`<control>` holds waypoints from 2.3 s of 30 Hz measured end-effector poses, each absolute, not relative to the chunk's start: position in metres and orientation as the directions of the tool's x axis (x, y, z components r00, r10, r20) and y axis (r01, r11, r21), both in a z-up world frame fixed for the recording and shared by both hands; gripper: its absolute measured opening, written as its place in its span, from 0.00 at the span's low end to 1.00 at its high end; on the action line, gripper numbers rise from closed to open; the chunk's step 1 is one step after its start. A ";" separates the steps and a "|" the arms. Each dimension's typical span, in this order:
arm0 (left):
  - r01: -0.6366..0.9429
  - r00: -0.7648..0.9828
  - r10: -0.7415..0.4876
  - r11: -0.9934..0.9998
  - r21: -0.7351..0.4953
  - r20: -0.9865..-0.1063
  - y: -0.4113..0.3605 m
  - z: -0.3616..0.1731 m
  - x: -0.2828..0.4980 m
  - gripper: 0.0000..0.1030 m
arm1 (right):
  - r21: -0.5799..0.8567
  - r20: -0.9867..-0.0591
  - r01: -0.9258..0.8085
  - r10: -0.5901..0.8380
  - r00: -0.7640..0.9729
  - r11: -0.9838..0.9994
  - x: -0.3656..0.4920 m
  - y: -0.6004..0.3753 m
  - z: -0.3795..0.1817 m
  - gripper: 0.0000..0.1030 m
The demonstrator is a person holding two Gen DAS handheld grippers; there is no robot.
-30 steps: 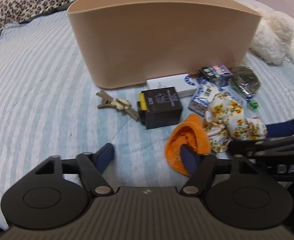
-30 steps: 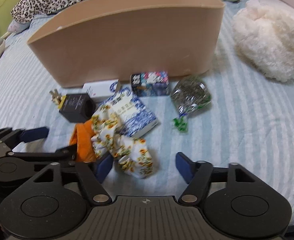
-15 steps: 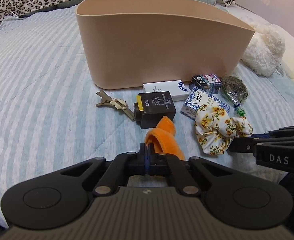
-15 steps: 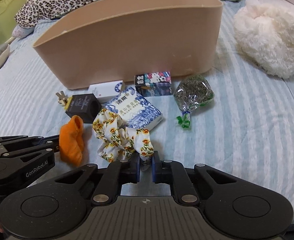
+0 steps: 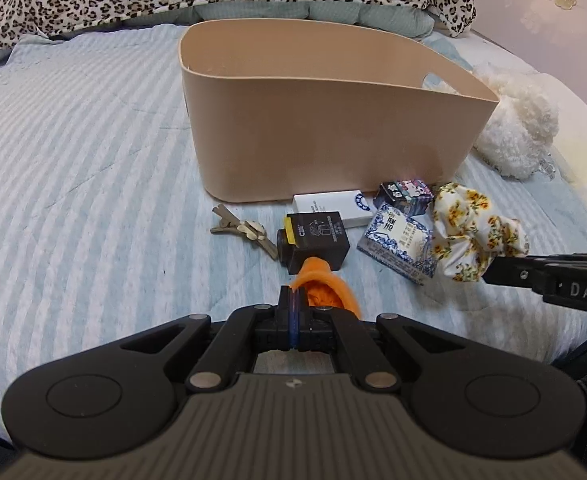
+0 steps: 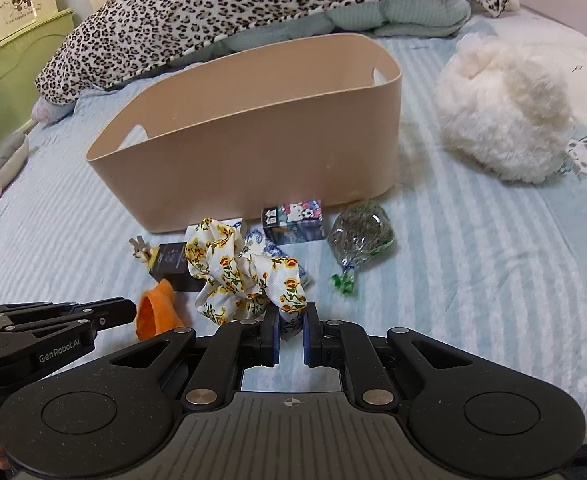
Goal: Organize objects
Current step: 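Grasp the orange cloth with the left tool while the right tool grasps the floral scrunchie, then carry both items over the basket and open both tools to drop them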
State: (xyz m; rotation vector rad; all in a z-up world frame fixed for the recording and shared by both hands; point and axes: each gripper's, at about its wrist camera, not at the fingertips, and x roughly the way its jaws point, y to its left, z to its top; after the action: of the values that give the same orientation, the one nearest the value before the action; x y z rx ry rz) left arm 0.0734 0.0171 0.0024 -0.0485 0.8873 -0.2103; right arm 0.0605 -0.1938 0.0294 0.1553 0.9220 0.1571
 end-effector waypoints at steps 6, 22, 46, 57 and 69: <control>0.155 0.587 -0.230 0.973 -0.171 -0.776 0.019 -0.004 0.071 0.12 | 0.197 -0.786 -0.070 0.200 0.585 0.978 0.059 -0.193 0.027 0.10; 0.223 0.590 -0.254 0.964 -0.147 -0.767 0.004 -0.030 0.081 0.04 | 0.210 -0.785 -0.068 0.209 0.583 0.975 0.058 -0.193 0.029 0.10; 0.164 0.817 -0.164 0.985 -0.050 -0.553 0.030 0.109 0.107 0.03 | 0.245 -0.668 -0.050 0.206 0.715 0.968 0.106 -0.220 0.096 0.10; 0.122 0.819 -0.087 0.992 0.024 -0.567 0.013 0.103 0.181 0.03 | 0.137 -0.644 -0.042 0.121 0.755 0.990 0.169 -0.215 0.107 0.10; 0.109 0.720 -0.054 0.993 0.036 -0.692 0.008 0.051 0.235 0.03 | 0.035 -0.733 -0.060 0.067 0.676 0.998 0.217 -0.186 0.060 0.10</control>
State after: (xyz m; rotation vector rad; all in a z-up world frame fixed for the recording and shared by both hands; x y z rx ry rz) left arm 0.2353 0.0076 0.0509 0.0756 0.7621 -0.0900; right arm 0.2173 -0.1862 0.0603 0.0084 0.8248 0.0711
